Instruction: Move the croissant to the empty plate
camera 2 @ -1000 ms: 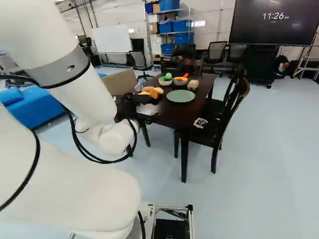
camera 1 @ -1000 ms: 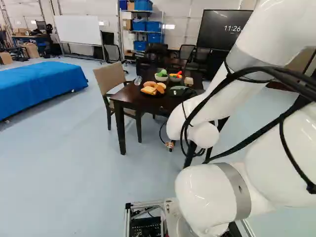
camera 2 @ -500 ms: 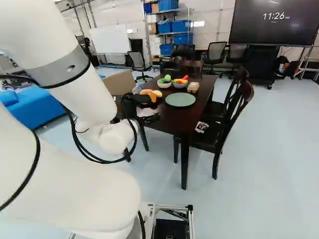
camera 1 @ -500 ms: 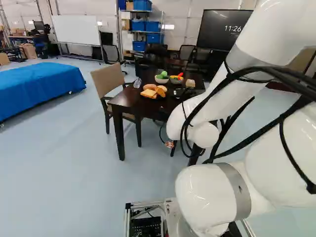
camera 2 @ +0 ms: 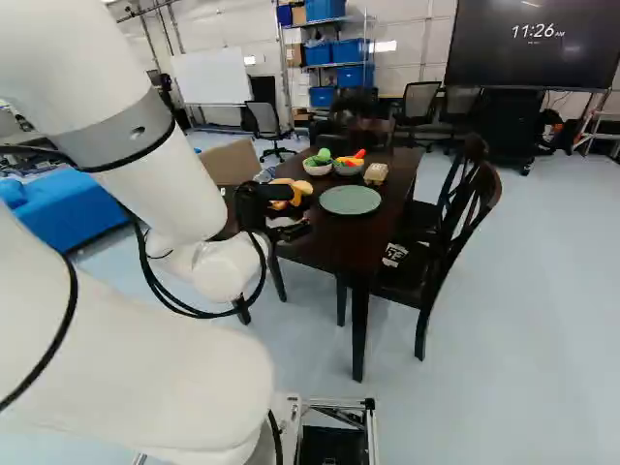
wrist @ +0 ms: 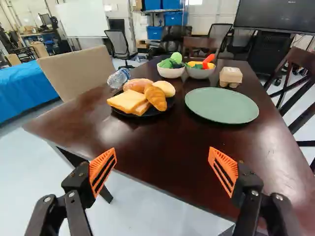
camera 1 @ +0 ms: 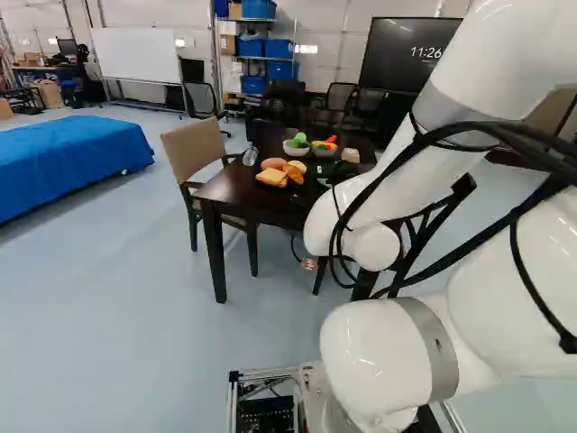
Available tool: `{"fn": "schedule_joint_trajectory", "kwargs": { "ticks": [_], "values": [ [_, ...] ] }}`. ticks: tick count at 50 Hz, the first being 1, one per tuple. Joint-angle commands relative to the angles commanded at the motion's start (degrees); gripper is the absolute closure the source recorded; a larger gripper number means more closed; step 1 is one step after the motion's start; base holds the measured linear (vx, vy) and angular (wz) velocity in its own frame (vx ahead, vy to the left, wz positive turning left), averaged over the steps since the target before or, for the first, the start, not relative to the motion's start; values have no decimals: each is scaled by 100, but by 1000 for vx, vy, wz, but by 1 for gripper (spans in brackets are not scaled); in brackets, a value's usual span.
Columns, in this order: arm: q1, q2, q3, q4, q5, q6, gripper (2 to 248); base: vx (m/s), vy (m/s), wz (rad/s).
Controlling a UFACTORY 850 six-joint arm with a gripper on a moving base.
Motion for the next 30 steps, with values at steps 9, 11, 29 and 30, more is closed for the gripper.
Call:
{"fn": "schedule_joint_trajectory", "kwargs": {
  "ticks": [9, 11, 29, 30],
  "values": [
    [0, 0, 0, 0, 0, 0, 3, 100, 2, -8],
    [0, 0, 0, 0, 0, 0, 3, 95, 1, -13],
    [0, 0, 0, 0, 0, 0, 3, 51, 2, -4],
    [0, 0, 0, 0, 0, 0, 3, 0, 0, 0]
  ]
}}
